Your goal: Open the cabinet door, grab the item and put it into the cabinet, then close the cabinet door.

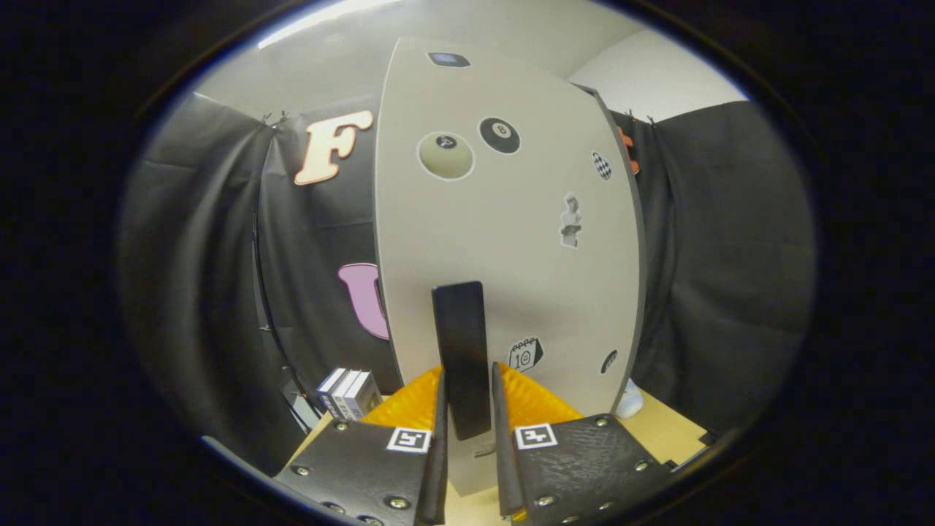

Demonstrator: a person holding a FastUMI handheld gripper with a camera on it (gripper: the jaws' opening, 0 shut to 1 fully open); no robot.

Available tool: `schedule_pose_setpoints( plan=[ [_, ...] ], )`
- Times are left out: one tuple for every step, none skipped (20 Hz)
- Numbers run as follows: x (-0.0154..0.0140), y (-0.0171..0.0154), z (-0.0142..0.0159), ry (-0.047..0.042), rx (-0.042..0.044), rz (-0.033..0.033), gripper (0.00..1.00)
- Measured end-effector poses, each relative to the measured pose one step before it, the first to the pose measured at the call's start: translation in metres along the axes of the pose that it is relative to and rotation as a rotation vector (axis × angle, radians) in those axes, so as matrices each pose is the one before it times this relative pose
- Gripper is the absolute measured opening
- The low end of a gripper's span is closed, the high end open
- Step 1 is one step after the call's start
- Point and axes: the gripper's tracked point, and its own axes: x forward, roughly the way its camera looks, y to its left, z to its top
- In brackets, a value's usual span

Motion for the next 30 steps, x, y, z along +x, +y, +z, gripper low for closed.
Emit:
schedule_pose_setpoints(
  plan=[
    [-0.0037,-0.00302,0.0003,-0.0021,-0.00063,-0.00064,0.28],
    [-0.00422,-0.0031,0.00039,-0.00067,-0.00131,-0.00236,0.28],
    [-0.00429,-0.00317,-0.00042,0.00133,-0.00108,-0.00374,0.28],
    [-0.00364,-0.00327,0.00068,-0.0015,-0.00015,-0.00327,0.28],
    [-0.00541,-0.00376,-0.00048,0.00089,-0.00019,-0.00258,0.28],
    [-0.00406,-0.00291,0.00076,0.00242,0.00043,-0.00214,0.28],
    [-0.00541,-0.00405,-0.00027,-0.00159,0.00053,-0.00292,0.28],
    [-0.00357,-0.00455,0.00042,0.00426,-0.00333,-0.00305,0.28],
    [-0.00492,-0.00503,-0.00075,-0.00121,-0.00216,-0.00377,0.28],
    [-0.0028,-0.00233,-0.00102,0.00623,-0.00432,-0.00402,0.28],
    [-0.00341,-0.00253,0.0003,-0.00022,0.00159,-0.00588,0.28],
    [-0.00333,-0.00377,0.00039,0.00352,-0.00007,-0.00484,0.27],
    [-0.00567,-0.00685,0.00072,-0.00025,-0.00245,-0.00381,0.28],
    [-0.00491,-0.00616,0.00096,-0.00046,-0.00036,-0.00576,0.28],
    [-0.00531,-0.00615,0.00052,0.00107,-0.00077,-0.00608,0.28],
    [-0.004,-0.006,0.00113,0.00175,-0.00104,-0.00576,0.28],
    [-0.00435,-0.00656,-0.00083,0.0013,0.00014,-0.0067,0.28],
    [-0.0042,-0.00654,0.00022,0.00235,-0.0008,-0.00664,0.28],
    [-0.00506,-0.00751,-0.00021,0.00054,-0.00527,-0.00576,0.28],
    [-0.00444,-0.0074,0.00066,0.00017,-0.00311,-0.00709,0.28],
    [-0.00342,-0.00774,-0.00046,0.00088,-0.00286,-0.00666,0.27],
    [-0.00452,-0.008,0.00025,0.0025,-0.00155,-0.00514,0.28],
    [-0.00372,-0.00845,0.00013,0.00033,0.00026,-0.0056,0.28],
    [-0.00353,-0.00773,0.00173,-0.00158,0.00482,-0.00715,0.28],
    [-0.0032,-0.00969,0.00002,-0.00164,-0.00173,-0.00786,0.28],
    [-0.00197,-0.00803,0.00129,-0.00339,-0.00461,-0.00907,0.28],
    [-0.00211,-0.00843,-0.00085,-0.00218,-0.00719,-0.00884,0.27],
    [-0.00242,-0.00862,0.00149,0.00123,0.00044,-0.00777,0.27],
    [0.00022,-0.0063,0.00095,-0.00213,0.00388,0.00135,0.27],
    [-0.01257,-0.0101,0.00247,-0.00272,0.01173,-0.01006,0.22]
  ],
)
